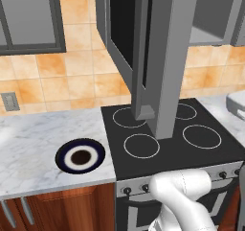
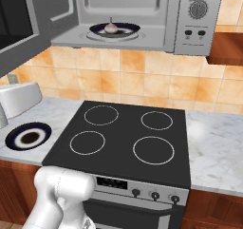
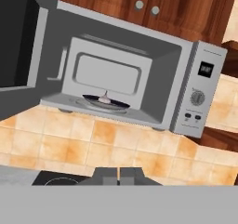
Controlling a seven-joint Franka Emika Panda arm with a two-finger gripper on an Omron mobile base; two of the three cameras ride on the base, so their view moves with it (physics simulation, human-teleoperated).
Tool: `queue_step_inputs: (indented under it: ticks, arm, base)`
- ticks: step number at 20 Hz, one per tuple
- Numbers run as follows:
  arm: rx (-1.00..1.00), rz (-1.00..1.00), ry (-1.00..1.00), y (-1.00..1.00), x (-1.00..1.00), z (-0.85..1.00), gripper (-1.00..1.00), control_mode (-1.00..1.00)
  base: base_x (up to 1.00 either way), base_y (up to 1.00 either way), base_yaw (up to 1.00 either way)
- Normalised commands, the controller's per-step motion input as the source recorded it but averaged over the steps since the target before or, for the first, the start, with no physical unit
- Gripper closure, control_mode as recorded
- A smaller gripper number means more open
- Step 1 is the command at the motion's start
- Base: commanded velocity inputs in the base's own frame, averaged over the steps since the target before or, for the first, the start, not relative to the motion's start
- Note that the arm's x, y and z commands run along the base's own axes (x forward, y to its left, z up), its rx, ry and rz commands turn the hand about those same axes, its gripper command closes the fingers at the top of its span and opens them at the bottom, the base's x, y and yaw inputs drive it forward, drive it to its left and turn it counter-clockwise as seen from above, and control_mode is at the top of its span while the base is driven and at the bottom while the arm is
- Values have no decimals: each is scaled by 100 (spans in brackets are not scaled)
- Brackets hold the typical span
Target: Pick the garlic from the counter and place it in the microwave. Then turn on the microwave.
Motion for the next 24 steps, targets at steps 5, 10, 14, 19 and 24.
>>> queue_step_inputs:
  ticks: [5, 10, 14, 19, 24]
  arm:
    - [0, 0, -5, 12, -32, 0, 100, -100]
    - [0, 0, -5, 15, -32, 1, 100, -100]
    - [0, 0, -2, 16, -30, 4, 100, -100]
    - [0, 0, 0, 18, -23, 2, 100, -100]
    - [0, 0, 0, 14, -20, 2, 100, -100]
  base:
    - [0, 0, 0]
    - [0, 0, 0]
    - [0, 0, 0]
    - [0, 0, 0]
    - [0, 0, 0]
